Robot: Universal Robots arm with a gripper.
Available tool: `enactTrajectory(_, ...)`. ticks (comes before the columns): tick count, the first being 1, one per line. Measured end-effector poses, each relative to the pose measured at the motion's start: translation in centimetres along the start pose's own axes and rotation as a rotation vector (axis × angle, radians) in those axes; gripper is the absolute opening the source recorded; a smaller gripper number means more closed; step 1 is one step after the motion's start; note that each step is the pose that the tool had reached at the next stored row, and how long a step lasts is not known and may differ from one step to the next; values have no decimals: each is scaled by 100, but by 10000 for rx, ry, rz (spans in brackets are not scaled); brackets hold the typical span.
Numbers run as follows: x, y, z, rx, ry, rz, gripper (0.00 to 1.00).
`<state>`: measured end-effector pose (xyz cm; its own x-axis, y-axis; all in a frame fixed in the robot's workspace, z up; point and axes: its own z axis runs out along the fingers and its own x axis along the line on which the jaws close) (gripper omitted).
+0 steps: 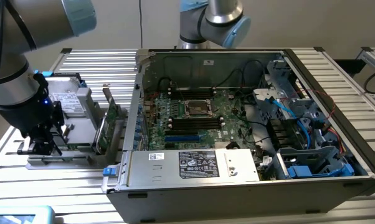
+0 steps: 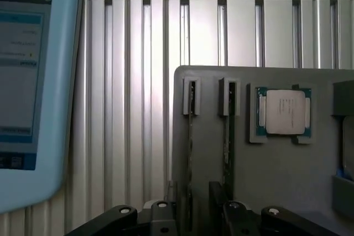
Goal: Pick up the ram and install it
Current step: 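Pick up the ram and move it above insertion slot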
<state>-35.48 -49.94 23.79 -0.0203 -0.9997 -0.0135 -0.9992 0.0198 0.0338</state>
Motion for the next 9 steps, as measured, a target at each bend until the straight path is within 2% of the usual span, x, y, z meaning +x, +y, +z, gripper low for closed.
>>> enactTrajectory(5, 18, -2, 63, 0, 20, -247, 36)
enactTrajectory(9, 18, -4, 97, 12, 82, -454, 36)
